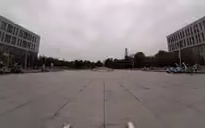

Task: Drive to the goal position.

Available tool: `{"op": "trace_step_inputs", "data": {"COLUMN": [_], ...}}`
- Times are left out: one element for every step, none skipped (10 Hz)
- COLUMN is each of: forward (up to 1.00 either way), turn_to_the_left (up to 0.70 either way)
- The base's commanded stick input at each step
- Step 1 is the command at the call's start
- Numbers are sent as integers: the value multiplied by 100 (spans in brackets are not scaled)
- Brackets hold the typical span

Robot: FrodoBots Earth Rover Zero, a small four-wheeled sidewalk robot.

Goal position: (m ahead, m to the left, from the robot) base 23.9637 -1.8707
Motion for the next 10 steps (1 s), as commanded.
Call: {"op": "trace_step_inputs", "data": {"forward": [70,70,70,70,70,70,70,70,70,70], "turn_to_the_left": [-3,0,0,0,0,0,0,-1,-14,-14]}}
